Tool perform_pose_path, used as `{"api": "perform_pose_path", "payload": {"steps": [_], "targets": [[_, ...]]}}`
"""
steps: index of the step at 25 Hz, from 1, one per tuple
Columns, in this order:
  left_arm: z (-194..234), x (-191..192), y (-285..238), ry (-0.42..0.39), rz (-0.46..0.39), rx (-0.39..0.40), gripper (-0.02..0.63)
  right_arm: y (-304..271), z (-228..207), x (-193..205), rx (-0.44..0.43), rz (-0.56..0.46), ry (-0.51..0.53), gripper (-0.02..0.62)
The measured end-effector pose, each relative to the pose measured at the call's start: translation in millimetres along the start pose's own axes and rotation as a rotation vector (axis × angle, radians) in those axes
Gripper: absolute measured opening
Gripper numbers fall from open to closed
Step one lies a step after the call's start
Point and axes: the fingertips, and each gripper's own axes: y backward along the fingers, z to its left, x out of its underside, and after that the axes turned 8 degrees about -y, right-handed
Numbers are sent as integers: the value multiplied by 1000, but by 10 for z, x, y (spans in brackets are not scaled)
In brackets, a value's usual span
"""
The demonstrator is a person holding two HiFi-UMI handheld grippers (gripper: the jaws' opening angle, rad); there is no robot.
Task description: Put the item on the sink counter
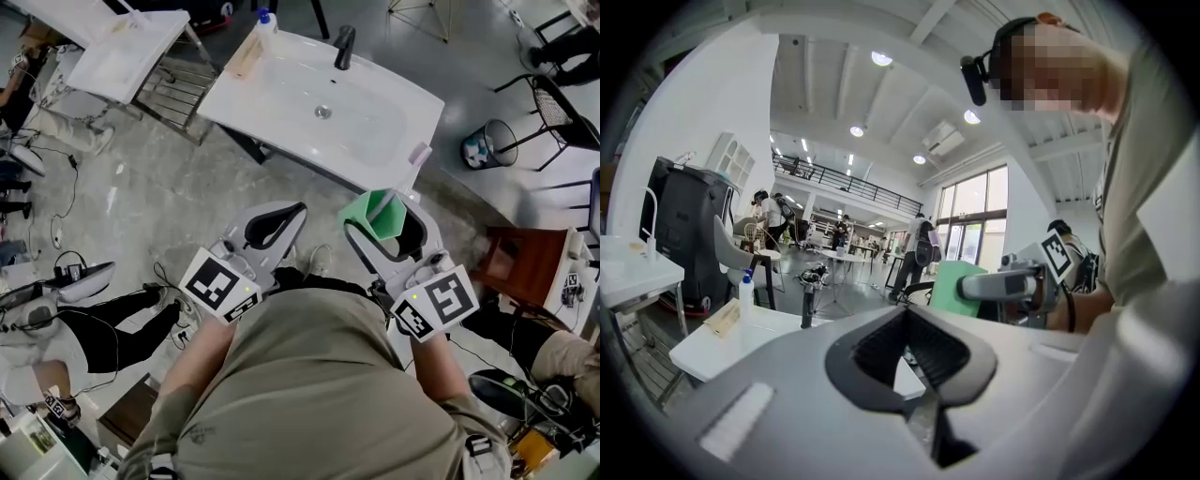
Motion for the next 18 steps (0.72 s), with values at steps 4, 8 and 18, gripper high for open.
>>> {"api": "perform_pose_path", "payload": {"steps": [4,8,18], "targets": [[63,-29,-35,-3,-5,-12,6,-55,-35,-45,-10,1,4,325],[124,-33,-60,-6,-8,-20,6,-110,-60,-91,-19,-5,12,325],[260,-31,-119,-9,-23,-22,6,-237,-109,-140,-18,-12,24,325]]}}
